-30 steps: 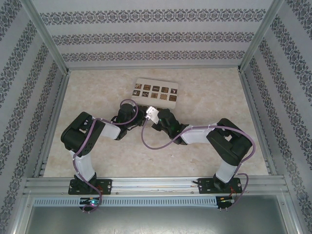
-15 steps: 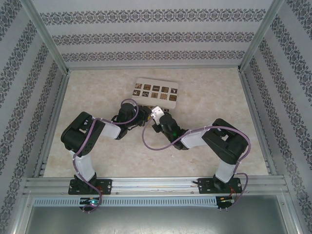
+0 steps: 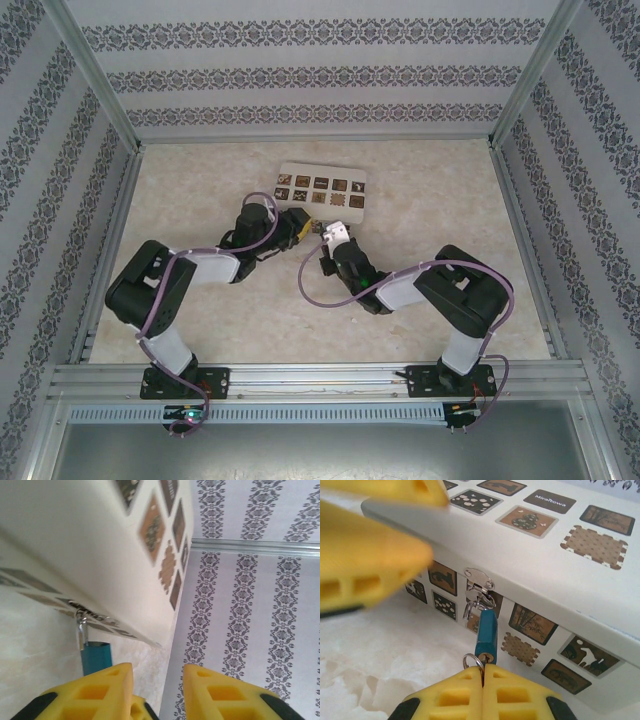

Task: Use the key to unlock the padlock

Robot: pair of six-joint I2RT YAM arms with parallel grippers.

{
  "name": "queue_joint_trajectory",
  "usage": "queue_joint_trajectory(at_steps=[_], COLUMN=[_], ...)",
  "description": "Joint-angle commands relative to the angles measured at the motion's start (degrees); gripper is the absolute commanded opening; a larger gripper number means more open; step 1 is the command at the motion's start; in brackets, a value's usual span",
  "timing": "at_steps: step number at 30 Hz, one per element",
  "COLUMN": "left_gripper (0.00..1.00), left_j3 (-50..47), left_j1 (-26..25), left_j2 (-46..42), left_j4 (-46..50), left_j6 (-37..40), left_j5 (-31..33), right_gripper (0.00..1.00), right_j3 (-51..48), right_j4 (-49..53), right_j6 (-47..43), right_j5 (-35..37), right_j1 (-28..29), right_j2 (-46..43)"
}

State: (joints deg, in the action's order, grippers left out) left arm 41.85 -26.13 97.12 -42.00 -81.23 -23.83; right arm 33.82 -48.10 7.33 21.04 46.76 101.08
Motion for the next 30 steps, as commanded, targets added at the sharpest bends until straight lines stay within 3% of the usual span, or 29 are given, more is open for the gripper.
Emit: queue_joint_trajectory(at_steps=[1,6,13,17,25,30], left_gripper=[0.34,0.37,0.46,0.48,0.51,0.51], left_j3=[-0.5,-1.4,1.4,2.4,2.3,1.9], left_j1=[1.0,2.4,3.1,3.1,3.5,4.0], left_j2=[-3.5,-9.6,-19.5,-22.9,-25.9,-26.8], left_j4=[6.1,12.3,24.3,27.9,30.6,31.4], left_j6=[5.9,12.2,26.8,32.4,36.7,37.4], left_j5=[0.8,3.5,9.1,11.1,13.2,13.8], right_gripper=[0.0,0.0,0.0,0.0,0.0,0.0], right_j3=[-1.7,-4.6,-8.8,-11.0,-13.1,-13.3], right_j4=[-2.1,-2.9,-3.0,-3.5,-4.6,-5.9], right_j6=[6.7,14.4,28.1,40.4,55.3,59.9], right_j5=[2.2,1.8,0.2,-1.5,-4.2,-5.2], right_j1=[0.8,0.8,0.1,-1.5,-2.8,-3.2], right_j2=[-2.2,-4.9,-8.9,-9.5,-7.9,-6.7])
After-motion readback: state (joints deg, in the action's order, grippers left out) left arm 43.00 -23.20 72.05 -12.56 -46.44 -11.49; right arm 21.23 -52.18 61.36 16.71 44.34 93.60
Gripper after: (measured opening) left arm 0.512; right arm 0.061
